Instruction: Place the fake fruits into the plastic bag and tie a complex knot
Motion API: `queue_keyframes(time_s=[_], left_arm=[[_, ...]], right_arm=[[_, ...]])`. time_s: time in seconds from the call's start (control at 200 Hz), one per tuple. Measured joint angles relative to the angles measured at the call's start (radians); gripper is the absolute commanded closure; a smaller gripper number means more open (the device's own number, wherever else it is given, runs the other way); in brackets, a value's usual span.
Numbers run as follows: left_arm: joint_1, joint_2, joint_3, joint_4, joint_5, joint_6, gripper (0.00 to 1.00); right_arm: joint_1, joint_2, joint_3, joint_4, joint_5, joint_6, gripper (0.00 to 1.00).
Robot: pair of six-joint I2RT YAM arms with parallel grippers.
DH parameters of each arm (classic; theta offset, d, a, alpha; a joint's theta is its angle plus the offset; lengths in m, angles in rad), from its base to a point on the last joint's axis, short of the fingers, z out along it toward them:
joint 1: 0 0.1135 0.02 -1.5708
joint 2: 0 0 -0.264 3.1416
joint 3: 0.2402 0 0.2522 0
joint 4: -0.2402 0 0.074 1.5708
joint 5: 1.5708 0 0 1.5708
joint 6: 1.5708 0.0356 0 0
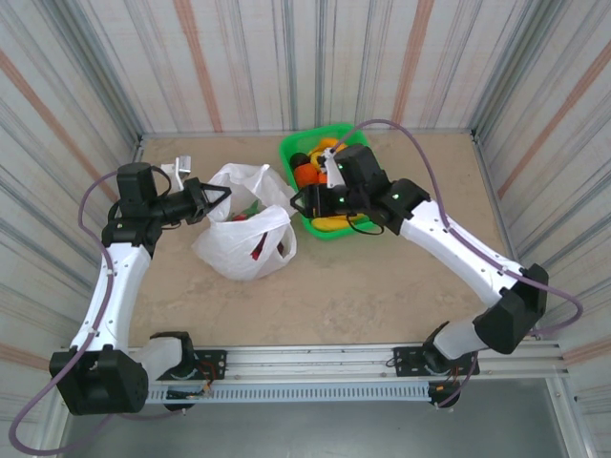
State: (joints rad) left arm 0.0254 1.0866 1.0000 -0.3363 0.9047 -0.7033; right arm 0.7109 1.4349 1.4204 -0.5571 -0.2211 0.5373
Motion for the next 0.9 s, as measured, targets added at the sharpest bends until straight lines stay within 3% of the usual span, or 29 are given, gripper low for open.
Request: queue_keyframes(time_s=[0.25, 0.586, 0.897], left_arm=[[0.000, 0.000, 0.000, 0.000, 0.000, 0.000, 1.00], [0.000, 0.000, 0.000, -0.004, 0.000, 0.000, 1.00], [0.000, 0.000, 0.000, -0.004, 0.000, 0.000, 1.00]], right_arm=[[-0.084, 0.012, 0.001, -0.027, 0.027, -0.031, 0.12], [-0.157, 0.295, 0.175, -0.098, 0.148, -0.066, 0.13], [-0.242, 0.488, 0.209, 0.007, 0.177, 0.338, 0.14]])
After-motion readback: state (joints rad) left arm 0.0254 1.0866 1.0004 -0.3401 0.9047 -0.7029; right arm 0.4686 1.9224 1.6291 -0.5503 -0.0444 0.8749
